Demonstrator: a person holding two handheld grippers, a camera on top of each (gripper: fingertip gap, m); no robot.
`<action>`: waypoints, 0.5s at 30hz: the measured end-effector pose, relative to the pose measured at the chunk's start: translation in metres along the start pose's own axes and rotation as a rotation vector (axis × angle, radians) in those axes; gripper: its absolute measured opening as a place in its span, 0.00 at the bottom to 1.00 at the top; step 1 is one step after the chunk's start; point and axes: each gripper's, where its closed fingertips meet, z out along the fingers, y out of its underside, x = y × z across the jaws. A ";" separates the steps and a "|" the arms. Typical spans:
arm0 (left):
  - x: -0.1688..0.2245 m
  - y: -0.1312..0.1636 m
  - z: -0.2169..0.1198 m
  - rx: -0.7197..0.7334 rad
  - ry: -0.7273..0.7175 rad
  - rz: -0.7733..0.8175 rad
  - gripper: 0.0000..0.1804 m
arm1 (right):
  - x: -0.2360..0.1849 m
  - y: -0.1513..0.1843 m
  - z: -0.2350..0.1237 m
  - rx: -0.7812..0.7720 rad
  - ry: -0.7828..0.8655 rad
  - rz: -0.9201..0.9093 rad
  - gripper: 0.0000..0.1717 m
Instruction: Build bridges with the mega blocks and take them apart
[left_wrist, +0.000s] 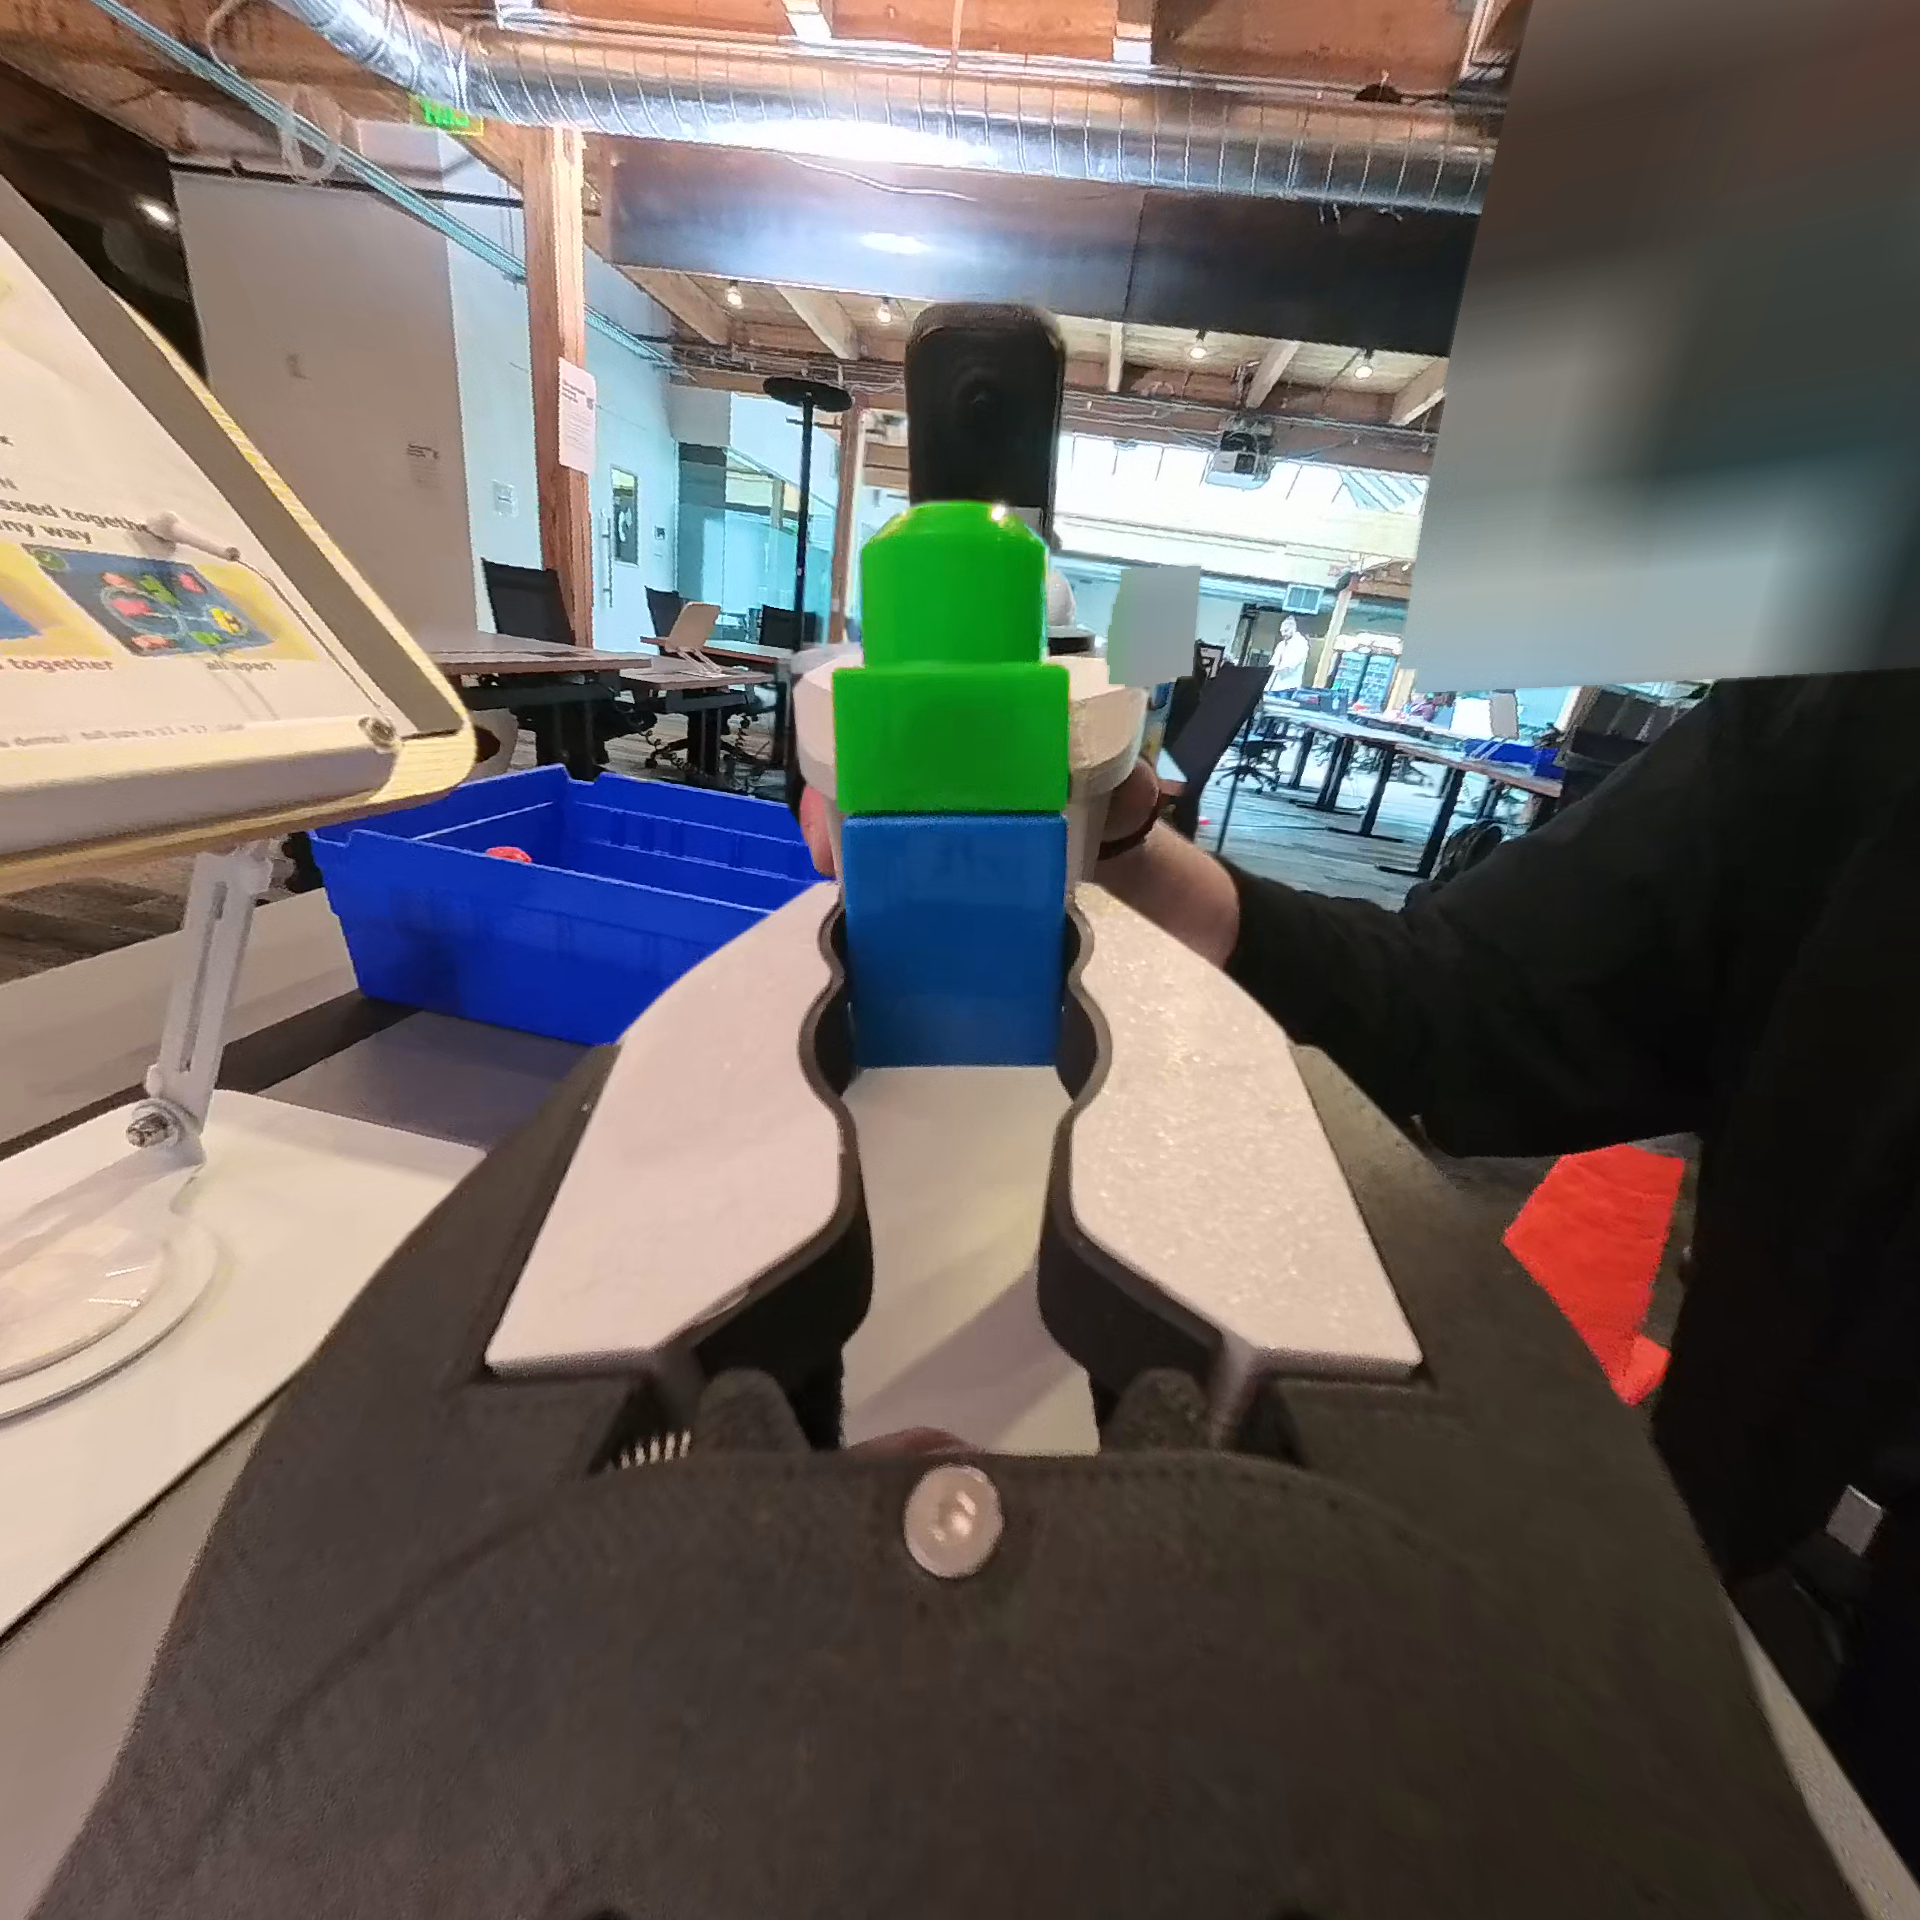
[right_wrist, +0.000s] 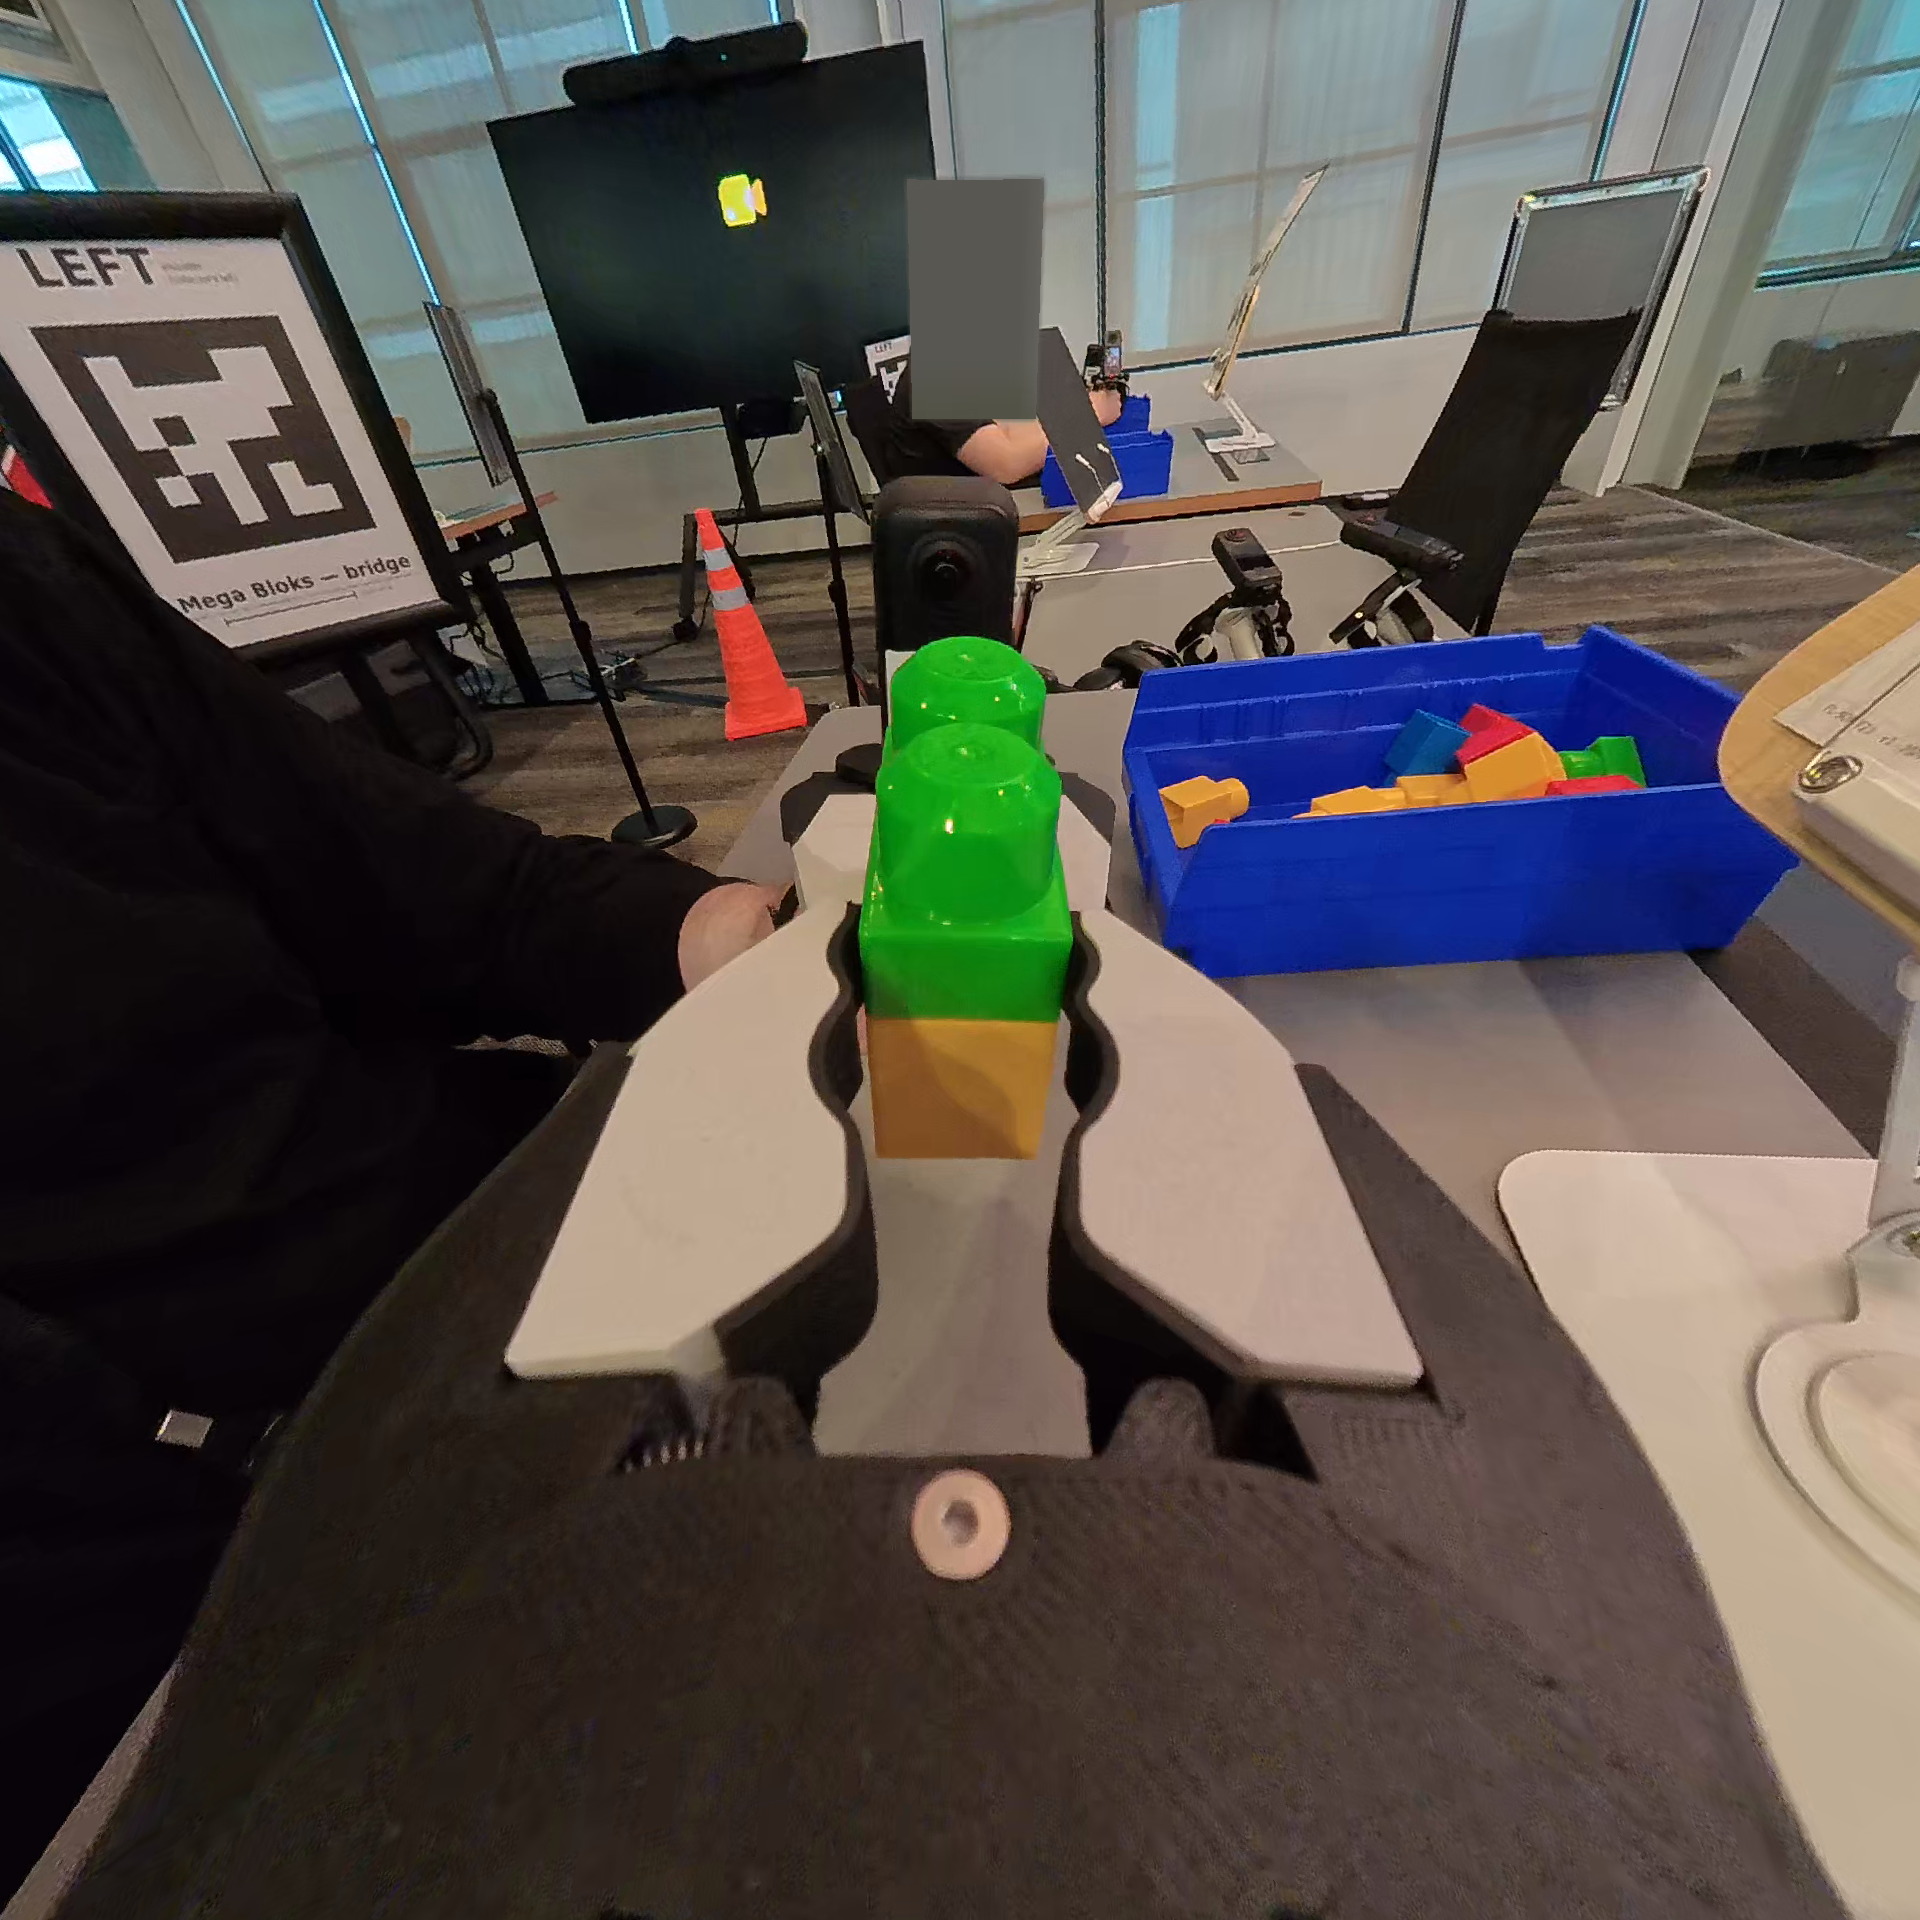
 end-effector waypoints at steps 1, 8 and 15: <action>0.000 -0.001 0.000 -0.005 -0.006 0.013 0.20 | 0.000 0.000 0.000 -0.001 -0.002 0.002 0.21; 0.000 0.016 0.002 -0.162 -0.032 0.115 0.20 | 0.002 -0.003 -0.015 -0.142 0.087 -0.106 0.33; 0.000 0.037 0.010 -0.284 -0.049 0.186 0.20 | 0.003 0.030 -0.014 -0.462 0.171 -0.213 0.27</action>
